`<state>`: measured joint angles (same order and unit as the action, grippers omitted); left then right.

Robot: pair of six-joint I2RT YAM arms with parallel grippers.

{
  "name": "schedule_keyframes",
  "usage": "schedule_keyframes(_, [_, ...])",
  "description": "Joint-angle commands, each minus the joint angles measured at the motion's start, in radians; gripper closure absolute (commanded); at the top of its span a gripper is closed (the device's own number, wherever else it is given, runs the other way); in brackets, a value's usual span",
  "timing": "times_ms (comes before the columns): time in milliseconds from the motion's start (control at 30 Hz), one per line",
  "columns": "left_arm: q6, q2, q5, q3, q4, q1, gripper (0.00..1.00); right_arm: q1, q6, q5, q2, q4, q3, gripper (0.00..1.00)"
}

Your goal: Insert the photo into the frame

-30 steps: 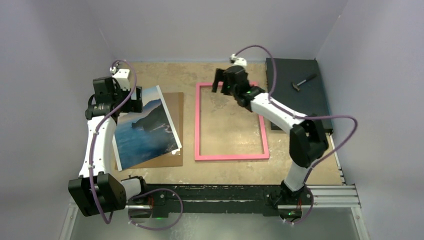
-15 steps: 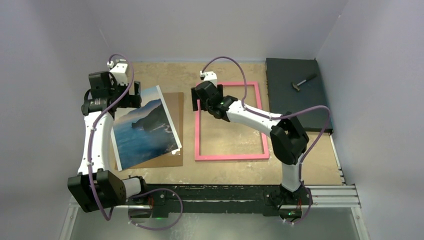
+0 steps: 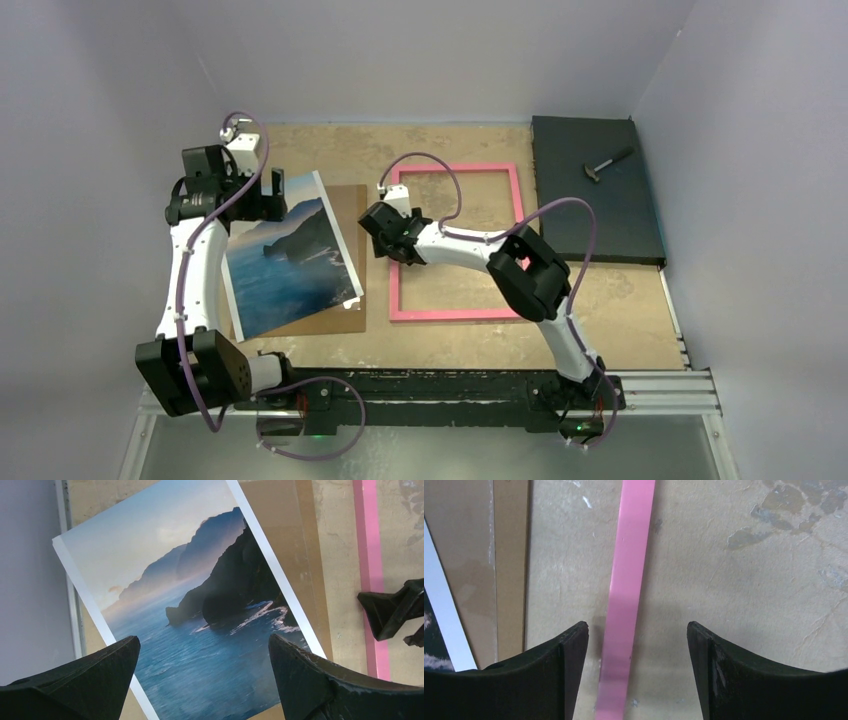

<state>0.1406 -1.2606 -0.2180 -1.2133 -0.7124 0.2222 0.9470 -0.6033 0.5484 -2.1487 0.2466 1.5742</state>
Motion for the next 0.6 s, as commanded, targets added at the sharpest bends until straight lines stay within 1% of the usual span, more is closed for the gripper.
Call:
schedule_keyframes(0, [-0.023,-0.021,-0.020,-0.002,-0.004,0.008,0.00,0.000,-0.084,0.101,-0.034,0.048,0.076,0.28])
schedule_keyframes(100, [-0.028,-0.026,-0.019,0.007,-0.003,0.008,0.00,0.004,-0.095,0.096,-0.065,0.038,0.074,0.36])
schedule_keyframes(167, [-0.026,-0.025,-0.018,0.011,-0.002,0.009,0.00,0.005,-0.099,0.087,-0.068,0.019,0.061,0.39])
schedule_keyframes(200, [-0.025,-0.023,-0.018,0.014,0.000,0.008,0.00,0.007,-0.102,0.083,-0.066,0.010,0.055,0.42])
schedule_keyframes(300, [-0.015,-0.023,-0.009,0.019,0.005,0.009,0.00,0.006,-0.106,0.075,-0.059,0.013,0.078,0.59])
schedule_keyframes(333, [-0.014,-0.026,0.003,0.017,0.009,0.008,0.00,0.006,-0.110,0.074,-0.058,0.030,0.104,0.66])
schedule_keyframes(367, [-0.012,-0.030,0.009,0.015,0.008,0.008,0.00,0.007,-0.113,0.074,-0.054,0.054,0.134,0.76])
schedule_keyframes(400, [-0.008,-0.040,0.012,0.011,0.004,0.009,0.00,0.007,-0.117,0.058,-0.046,0.077,0.170,0.82])
schedule_keyframes(433, [-0.007,-0.042,0.011,0.009,-0.001,0.008,0.00,0.007,-0.120,0.049,-0.035,0.098,0.203,0.87])
schedule_keyframes(467, [-0.006,-0.047,0.004,0.008,-0.008,0.008,0.00,0.007,-0.121,0.031,-0.018,0.112,0.232,0.89])
schedule_keyframes(567, [-0.011,-0.041,-0.007,0.012,-0.016,0.009,0.00,0.007,-0.127,-0.024,0.056,0.113,0.278,0.89])
